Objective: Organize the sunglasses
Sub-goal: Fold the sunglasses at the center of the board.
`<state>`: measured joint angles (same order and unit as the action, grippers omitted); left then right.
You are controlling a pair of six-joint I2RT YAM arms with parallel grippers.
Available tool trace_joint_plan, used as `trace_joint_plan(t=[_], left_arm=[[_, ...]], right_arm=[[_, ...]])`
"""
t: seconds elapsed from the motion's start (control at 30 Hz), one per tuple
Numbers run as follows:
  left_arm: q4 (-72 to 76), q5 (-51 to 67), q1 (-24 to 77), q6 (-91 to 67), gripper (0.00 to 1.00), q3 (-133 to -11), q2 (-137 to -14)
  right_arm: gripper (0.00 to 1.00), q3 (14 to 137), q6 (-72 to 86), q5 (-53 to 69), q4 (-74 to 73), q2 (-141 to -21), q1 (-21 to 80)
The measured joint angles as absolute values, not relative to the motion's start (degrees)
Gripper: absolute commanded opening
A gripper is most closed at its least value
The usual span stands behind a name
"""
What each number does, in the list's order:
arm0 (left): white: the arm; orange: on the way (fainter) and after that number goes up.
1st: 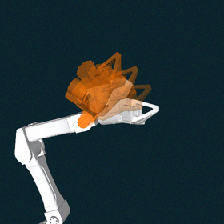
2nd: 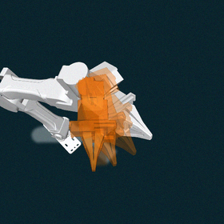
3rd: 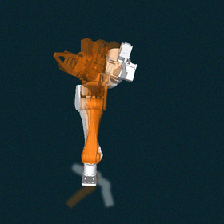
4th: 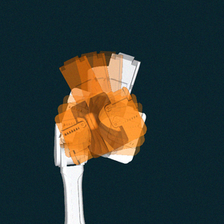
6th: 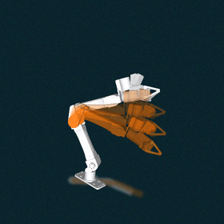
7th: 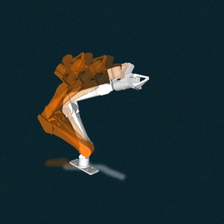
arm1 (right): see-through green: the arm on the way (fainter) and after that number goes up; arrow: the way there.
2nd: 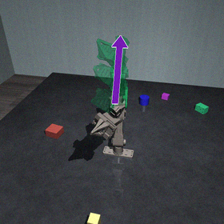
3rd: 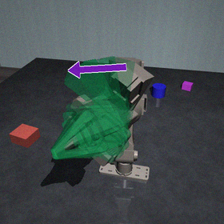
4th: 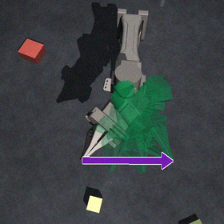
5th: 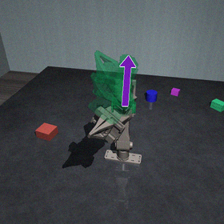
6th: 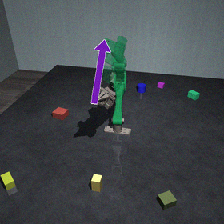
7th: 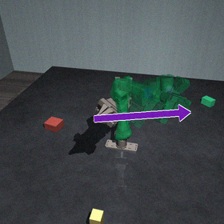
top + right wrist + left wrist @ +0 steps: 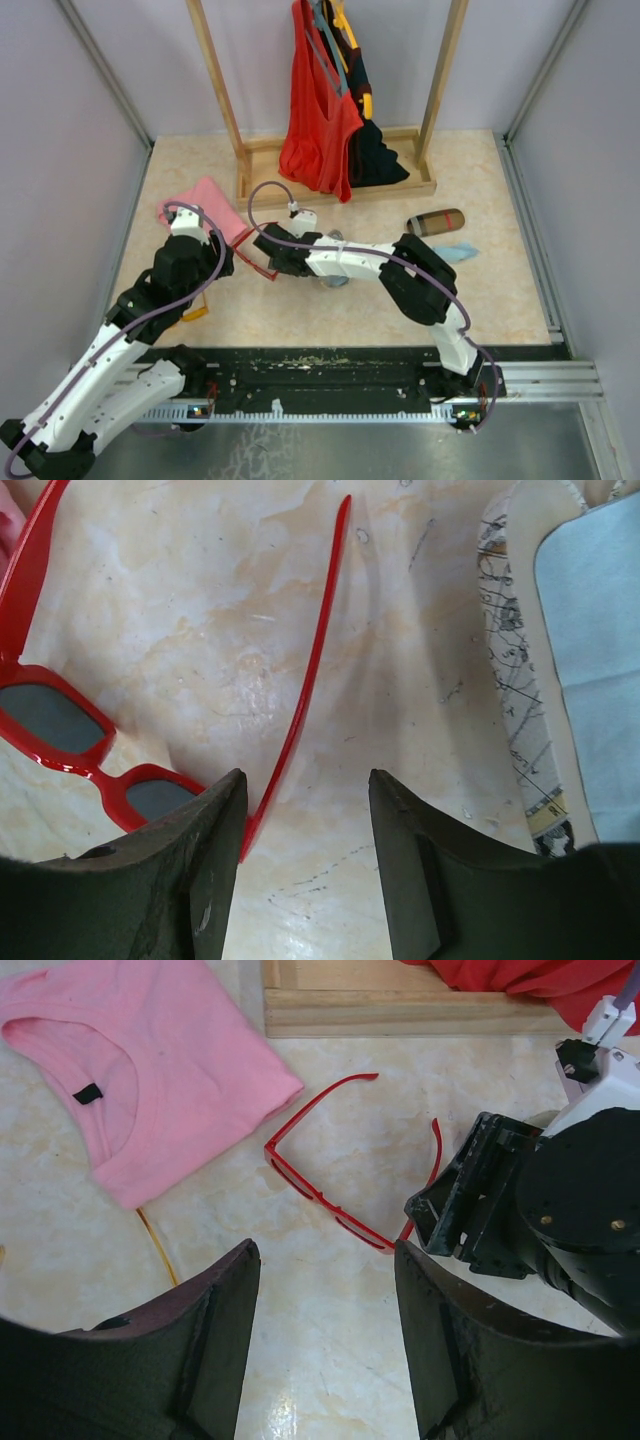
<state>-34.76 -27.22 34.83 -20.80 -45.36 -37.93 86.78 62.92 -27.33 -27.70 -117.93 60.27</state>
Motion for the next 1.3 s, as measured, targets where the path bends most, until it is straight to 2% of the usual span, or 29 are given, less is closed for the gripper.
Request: trace_joint_plan(t=[0.23, 0.53, 0.9, 1.13, 1.3], left_arm=[[-34.65, -26.7, 34.83, -20.67, 0.63, -45.21, -37.54], [-34.65, -26.52, 34.83, -20.64, 0.63, -45.12, -37.54], [-34.65, -26.55, 34.83, -20.64, 0.64, -45.06, -37.47], [-34.65, -26.55, 34.83, -20.64, 0.64, -45.04, -37.47], [-34.65, -26.55, 34.83, -20.64, 0.63, -45.04, -37.47]], right_arm=[[0.43, 89.23, 63.02, -27.11, -28.51, -120.01, 60.27], [0.36, 89.43, 61.56, -25.65, -28.51, -121.58, 60.27], [0.12, 90.89, 58.72, -24.51, -28.84, -121.6, 60.27], [0.04, 90.78, 52.73, -22.28, -28.88, -121.56, 60.23], [0.0, 90.21, 43.0, -19.18, -28.36, -121.12, 59.66]])
